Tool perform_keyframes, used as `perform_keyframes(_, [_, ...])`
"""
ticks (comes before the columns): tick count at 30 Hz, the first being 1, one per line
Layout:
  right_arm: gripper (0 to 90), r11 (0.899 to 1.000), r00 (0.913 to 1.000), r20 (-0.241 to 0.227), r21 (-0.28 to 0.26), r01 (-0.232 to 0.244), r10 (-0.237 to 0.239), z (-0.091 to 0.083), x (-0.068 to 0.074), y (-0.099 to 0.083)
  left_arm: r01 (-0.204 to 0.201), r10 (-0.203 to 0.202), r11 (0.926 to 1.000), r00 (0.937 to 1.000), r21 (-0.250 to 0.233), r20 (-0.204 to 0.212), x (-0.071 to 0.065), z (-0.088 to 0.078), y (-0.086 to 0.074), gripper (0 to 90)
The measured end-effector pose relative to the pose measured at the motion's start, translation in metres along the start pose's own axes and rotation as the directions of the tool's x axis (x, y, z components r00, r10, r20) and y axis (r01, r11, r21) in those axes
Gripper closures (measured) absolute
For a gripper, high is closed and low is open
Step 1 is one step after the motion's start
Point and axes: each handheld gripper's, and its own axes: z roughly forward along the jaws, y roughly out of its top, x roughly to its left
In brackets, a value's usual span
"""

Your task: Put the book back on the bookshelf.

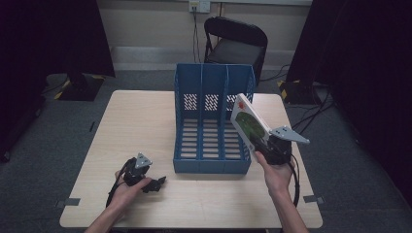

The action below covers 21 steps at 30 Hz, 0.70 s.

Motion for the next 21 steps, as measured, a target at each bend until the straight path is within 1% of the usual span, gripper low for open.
perform_keyframes(1, [76.6,1.000,1.0000,0.000,0.000,0.000,0.000,0.000,0.000,0.000,0.000,0.000,1.0000,1.0000,0.000,0.000,0.000,0.000,0.000,2.2])
perform_keyframes(2, [76.7,1.000,1.0000,0.005,0.006,0.003,-0.004,0.005,0.001,0.000,0.000,0.000,1.0000,1.0000,0.000,0.000,0.000,0.000,0.000,2.2])
perform_keyframes(3, [76.7,1.000,1.0000,0.005,0.006,0.003,-0.004,0.005,0.001,0.000,0.000,0.000,1.0000,1.0000,0.000,0.000,0.000,0.000,0.000,2.2])
perform_keyframes(5, [76.7,1.000,1.0000,0.009,0.005,-0.002,0.002,0.013,0.002,0.002,0.000,0.000,1.0000,1.0000,0.000,0.000,0.000,0.000,0.000,2.2])
perform_keyframes(6, [76.7,1.000,1.0000,0.009,0.005,-0.002,0.002,0.013,0.002,0.002,0.000,0.000,1.0000,1.0000,0.000,0.000,0.000,0.000,0.000,2.2])
perform_keyframes(10, [76.7,1.000,0.9996,0.024,0.011,-0.012,0.012,0.027,0.001,0.003,0.000,0.000,1.0000,1.0000,0.000,0.000,0.000,0.000,0.000,2.2])
perform_keyframes(13, [76.7,1.000,0.9994,0.026,0.017,-0.024,0.024,0.036,0.001,0.003,0.000,0.000,1.0000,1.0000,0.000,0.000,0.000,0.000,0.000,2.2])
perform_keyframes(14, [76.7,1.000,0.9994,0.027,0.023,-0.021,0.021,0.041,0.001,0.003,-0.001,0.001,1.0000,1.0000,0.000,0.001,0.000,0.000,0.000,2.1])
perform_keyframes(15, [76.7,1.000,0.9994,0.027,0.023,-0.021,0.021,0.041,0.001,0.003,-0.001,0.001,1.0000,1.0000,0.000,0.001,0.000,0.000,0.000,2.1])
perform_keyframes(17, [76.6,0.999,0.9991,0.036,0.025,-0.023,0.022,0.047,0.002,0.004,0.000,0.000,1.0000,1.0000,0.000,0.001,0.000,0.000,0.000,2.0])
perform_keyframes(19, [76.7,0.999,0.9990,0.033,0.028,-0.031,0.030,0.051,0.002,0.004,0.000,0.000,1.0000,1.0000,0.000,0.001,0.000,0.000,0.000,2.0])
perform_keyframes(21, [76.7,0.999,0.9988,0.039,0.036,-0.029,0.028,0.055,0.002,0.004,-0.001,0.001,1.0000,1.0000,0.000,0.001,0.000,0.000,0.000,2.0])
